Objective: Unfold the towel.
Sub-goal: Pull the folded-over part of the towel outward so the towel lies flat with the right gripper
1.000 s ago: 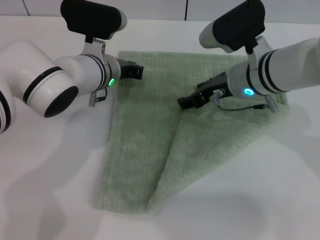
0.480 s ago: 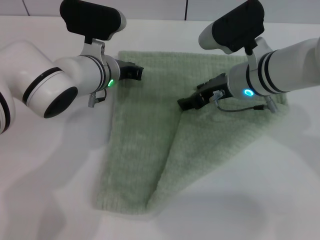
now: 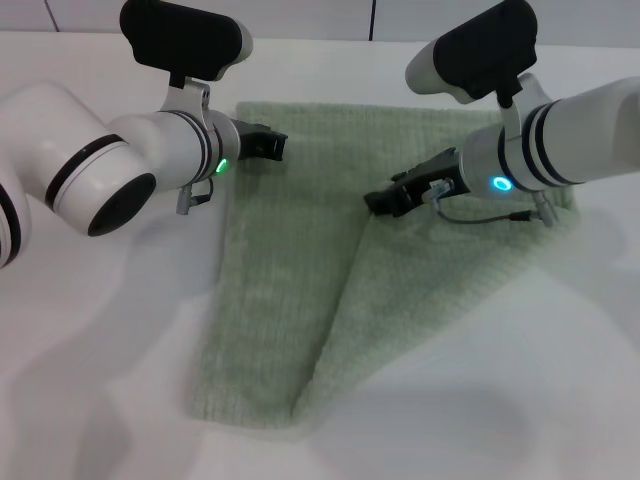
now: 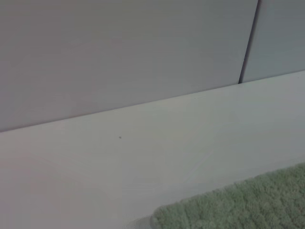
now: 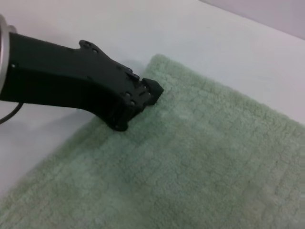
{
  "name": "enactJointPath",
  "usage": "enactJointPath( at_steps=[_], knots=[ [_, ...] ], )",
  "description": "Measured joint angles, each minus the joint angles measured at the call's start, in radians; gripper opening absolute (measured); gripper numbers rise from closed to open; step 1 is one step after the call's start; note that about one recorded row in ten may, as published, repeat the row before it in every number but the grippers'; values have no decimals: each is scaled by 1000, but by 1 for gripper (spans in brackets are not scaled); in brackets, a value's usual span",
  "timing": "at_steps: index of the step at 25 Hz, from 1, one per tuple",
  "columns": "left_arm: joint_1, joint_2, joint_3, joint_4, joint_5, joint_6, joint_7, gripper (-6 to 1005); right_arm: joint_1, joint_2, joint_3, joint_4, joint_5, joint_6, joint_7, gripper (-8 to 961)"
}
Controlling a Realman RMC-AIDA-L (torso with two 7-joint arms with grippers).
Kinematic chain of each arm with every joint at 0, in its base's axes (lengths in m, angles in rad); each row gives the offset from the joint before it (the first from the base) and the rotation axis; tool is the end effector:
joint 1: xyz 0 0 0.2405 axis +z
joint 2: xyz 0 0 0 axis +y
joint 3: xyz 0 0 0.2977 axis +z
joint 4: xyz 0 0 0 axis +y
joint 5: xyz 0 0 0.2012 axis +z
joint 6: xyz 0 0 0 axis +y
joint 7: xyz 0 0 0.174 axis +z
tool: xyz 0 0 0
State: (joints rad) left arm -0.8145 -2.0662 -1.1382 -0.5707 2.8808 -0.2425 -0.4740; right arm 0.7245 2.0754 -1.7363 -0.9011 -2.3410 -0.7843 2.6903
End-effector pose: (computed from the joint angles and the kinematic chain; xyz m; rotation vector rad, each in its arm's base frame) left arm -0.2487 0.4766 -0.1293 -2.0238 -0.9563 -0.0434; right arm 0.2057 0.4277 -0.1384 -2.4805 0.8912 -0.1107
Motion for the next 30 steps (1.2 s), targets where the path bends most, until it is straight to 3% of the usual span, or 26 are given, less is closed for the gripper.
enactJointPath(
  at_steps=[3,6,11,17,30],
  knots=[
    [0,0,0,0,0,0,0,20,1,0,0,0,0,-5,-10,587],
    [0,0,0,0,0,0,0,20,2,1,0,0,1,-7,-10,339],
    [0,0,0,0,0,0,0,20,3,1,0,0,1,-7,-10,145],
    [0,1,0,0,0,-2,0,20,4,2,0,1,2,-7,-10,24],
    [1,1,0,-4,0,-8,0,20,1,2,0,-7,1,-7,-11,22]
  ],
)
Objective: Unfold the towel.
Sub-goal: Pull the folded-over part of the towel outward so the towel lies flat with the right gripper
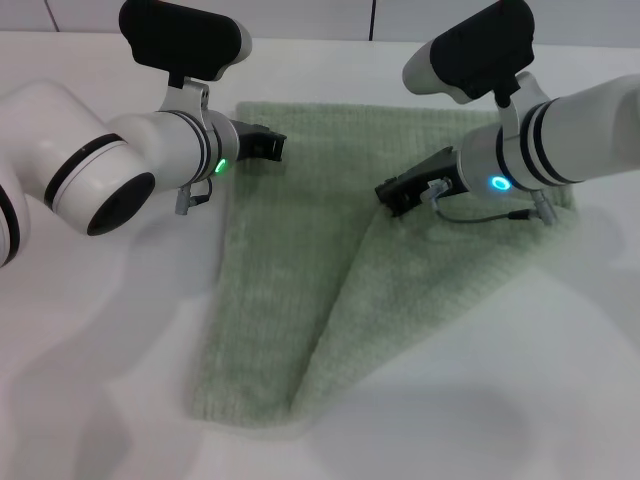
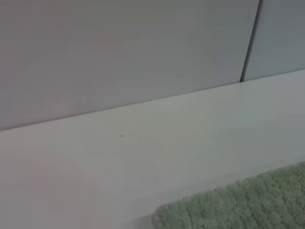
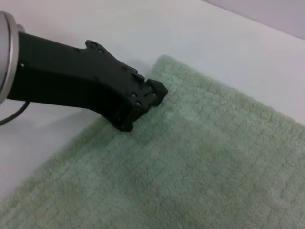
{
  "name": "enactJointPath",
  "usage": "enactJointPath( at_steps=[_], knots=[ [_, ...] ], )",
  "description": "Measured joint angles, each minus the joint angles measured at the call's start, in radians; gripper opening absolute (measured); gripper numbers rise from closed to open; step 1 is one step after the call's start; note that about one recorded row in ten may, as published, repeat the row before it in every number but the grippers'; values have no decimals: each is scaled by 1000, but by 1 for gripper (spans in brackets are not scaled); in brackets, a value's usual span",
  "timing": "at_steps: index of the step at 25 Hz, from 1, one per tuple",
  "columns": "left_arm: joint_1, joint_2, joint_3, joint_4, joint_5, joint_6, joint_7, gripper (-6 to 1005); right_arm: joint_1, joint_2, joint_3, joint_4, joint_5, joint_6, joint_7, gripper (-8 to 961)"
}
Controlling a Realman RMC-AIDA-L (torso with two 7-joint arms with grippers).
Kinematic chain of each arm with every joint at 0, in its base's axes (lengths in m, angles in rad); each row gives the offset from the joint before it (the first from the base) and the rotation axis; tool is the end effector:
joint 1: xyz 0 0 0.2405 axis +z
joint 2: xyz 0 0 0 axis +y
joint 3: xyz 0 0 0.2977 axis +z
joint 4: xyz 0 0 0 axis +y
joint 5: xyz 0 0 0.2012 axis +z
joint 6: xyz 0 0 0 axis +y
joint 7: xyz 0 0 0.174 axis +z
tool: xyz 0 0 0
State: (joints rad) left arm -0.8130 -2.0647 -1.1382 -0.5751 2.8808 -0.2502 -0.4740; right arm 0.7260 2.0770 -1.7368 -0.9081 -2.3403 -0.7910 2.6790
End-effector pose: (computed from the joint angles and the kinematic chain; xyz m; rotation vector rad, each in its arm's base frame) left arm -0.2494 0.4764 -0.1287 -2.0222 -0.9588 -0.0380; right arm 0.2028 0.4270 -0.1391 -2.4936 0.8730 -0.1124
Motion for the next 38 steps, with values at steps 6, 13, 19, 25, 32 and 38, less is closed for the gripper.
enactJointPath(
  at_steps=[6,13,19,25,32,38],
  knots=[
    [0,0,0,0,0,0,1,20,-9,0,-4,-27,-6,-16,-1,22],
    [0,0,0,0,0,-1,2,20,-56,-2,3,-133,-28,-76,-1,21],
    [0,0,0,-1,0,-2,3,20,-88,-1,20,-221,-74,-145,6,22],
    [0,2,-1,-5,0,-7,14,20,-119,-1,39,-348,-145,-267,8,22],
    [0,2,-2,-9,0,-13,15,21,-122,-2,60,-453,-210,-412,9,21],
    [0,2,-2,-9,0,-16,15,21,-107,-2,63,-524,-264,-536,12,21]
  ],
)
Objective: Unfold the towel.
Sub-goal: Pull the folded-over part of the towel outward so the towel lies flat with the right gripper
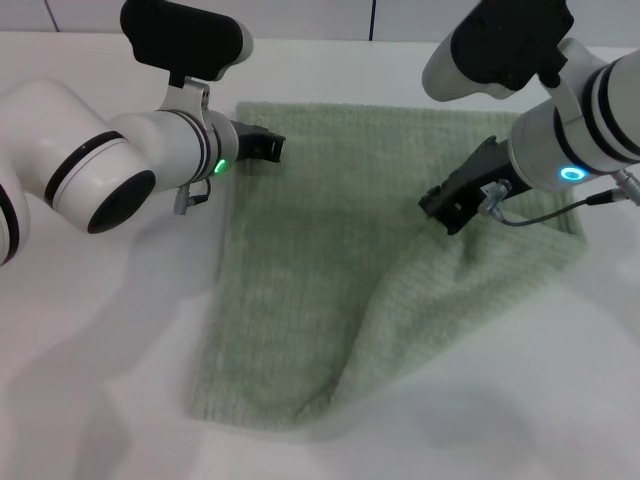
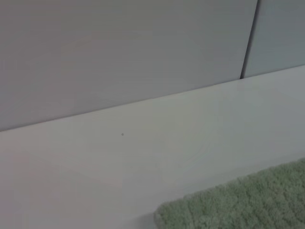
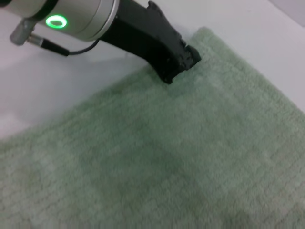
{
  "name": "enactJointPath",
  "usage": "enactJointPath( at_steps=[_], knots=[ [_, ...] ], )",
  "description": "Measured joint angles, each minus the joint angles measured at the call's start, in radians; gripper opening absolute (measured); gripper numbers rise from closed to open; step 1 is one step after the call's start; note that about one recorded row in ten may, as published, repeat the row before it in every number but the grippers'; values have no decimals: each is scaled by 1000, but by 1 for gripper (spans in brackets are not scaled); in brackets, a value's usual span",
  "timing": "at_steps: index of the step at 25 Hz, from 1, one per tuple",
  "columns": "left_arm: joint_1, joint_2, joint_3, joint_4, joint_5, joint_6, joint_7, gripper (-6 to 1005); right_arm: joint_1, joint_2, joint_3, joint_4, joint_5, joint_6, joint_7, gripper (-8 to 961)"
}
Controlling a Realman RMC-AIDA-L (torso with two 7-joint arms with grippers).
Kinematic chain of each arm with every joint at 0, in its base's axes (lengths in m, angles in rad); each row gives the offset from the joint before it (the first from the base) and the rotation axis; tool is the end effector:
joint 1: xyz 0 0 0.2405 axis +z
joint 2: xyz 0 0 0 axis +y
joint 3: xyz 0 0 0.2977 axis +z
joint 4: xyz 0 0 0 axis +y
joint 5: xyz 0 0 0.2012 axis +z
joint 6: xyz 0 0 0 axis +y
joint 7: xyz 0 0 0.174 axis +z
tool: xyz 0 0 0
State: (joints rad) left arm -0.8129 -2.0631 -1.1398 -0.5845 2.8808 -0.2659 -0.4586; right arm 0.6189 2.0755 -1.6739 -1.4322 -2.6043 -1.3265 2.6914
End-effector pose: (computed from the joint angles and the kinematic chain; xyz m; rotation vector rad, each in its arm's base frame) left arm -0.2489 0.4763 -0.1281 -2.0279 -0.9472 -0.0223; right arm 0.1735 0.3824 -0.0843 -2.5917 0.6119 -0.4006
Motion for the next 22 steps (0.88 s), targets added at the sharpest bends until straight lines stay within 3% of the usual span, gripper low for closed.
enactJointPath(
  at_steps=[22],
  knots=[
    [1,1,-5,-6,0,-11,1,21,119,3,9,-66,-20,-316,28,21]
  ],
)
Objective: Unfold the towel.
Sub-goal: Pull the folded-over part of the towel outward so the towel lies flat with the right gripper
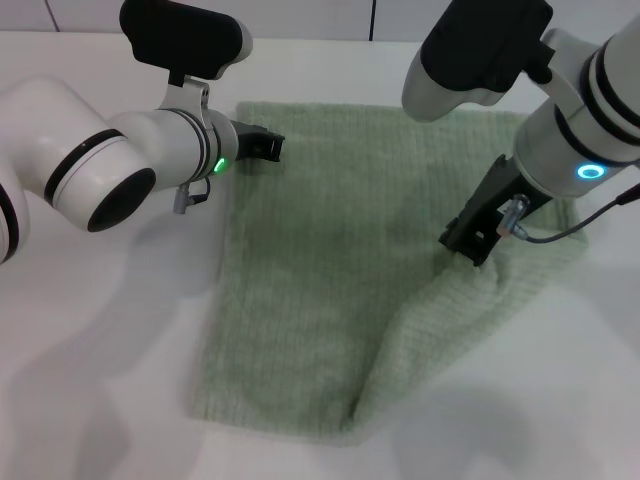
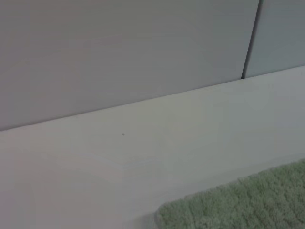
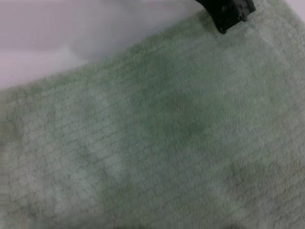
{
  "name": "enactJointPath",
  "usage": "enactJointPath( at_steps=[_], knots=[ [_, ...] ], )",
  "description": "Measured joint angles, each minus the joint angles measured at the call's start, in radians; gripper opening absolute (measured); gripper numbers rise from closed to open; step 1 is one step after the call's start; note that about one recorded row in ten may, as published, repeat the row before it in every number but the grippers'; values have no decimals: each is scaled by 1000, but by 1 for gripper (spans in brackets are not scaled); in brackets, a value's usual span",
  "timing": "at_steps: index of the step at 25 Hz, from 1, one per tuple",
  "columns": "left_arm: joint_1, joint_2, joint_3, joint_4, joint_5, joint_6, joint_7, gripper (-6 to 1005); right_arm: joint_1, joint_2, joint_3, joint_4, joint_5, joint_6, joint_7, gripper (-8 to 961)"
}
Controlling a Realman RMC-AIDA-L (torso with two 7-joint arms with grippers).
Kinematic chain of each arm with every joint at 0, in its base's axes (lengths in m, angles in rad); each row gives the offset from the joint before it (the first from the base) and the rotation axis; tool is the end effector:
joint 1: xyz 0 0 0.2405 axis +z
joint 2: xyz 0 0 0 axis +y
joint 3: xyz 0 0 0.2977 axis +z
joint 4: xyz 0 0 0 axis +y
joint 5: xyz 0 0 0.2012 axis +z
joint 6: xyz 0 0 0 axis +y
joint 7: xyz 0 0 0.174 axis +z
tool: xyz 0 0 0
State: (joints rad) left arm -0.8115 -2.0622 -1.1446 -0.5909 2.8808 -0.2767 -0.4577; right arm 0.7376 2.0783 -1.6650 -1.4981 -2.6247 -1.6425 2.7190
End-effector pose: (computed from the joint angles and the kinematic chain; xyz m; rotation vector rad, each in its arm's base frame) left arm -0.2492 0.4763 -0.1273 -2.0242 -0.9533 -0.0185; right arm 0.1488 0.3628 -0.0732 -2.6715 0.5633 -0.6692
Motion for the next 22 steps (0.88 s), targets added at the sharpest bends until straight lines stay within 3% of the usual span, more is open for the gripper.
enactJointPath(
  at_steps=[22],
  knots=[
    [0,0,-16,-4,0,-1,24,21,122,2,-7,102,-26,-148,63,22]
  ],
)
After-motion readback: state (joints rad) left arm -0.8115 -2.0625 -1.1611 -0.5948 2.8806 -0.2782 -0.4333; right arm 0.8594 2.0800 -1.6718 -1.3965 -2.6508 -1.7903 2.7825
